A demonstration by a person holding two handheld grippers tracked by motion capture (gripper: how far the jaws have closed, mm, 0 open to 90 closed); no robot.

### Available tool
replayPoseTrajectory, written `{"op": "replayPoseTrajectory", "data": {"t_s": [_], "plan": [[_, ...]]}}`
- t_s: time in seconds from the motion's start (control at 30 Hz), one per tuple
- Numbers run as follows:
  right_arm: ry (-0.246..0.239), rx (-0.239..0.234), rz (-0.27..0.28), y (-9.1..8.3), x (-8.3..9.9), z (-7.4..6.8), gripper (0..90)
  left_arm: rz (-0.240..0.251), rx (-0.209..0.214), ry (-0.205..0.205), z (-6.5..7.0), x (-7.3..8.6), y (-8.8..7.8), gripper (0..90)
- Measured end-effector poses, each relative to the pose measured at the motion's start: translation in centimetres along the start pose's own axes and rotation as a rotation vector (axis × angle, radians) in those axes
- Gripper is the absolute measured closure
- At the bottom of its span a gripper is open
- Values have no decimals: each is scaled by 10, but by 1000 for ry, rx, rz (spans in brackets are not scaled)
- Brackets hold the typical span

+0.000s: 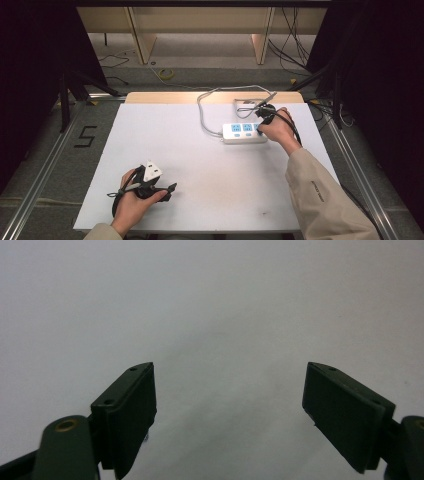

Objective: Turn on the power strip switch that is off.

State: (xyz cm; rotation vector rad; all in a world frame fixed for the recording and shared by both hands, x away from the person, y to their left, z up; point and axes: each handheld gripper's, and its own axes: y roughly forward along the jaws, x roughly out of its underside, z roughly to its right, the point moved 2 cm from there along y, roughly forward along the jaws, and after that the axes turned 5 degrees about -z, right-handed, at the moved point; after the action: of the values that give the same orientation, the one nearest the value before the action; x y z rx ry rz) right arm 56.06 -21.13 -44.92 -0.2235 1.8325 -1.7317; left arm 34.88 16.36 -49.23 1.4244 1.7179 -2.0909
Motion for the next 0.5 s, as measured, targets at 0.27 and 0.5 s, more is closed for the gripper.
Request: {"op": "replayPoseTrajectory", "data": {"t_s": [0.27, 0.5], "plan": [[7, -8, -2, 0, 0, 1, 900, -1, -3, 4, 0, 0, 0, 214], [0, 4, -12, 0, -1, -1, 900, -2, -3, 5, 0, 0, 0, 214]]}}
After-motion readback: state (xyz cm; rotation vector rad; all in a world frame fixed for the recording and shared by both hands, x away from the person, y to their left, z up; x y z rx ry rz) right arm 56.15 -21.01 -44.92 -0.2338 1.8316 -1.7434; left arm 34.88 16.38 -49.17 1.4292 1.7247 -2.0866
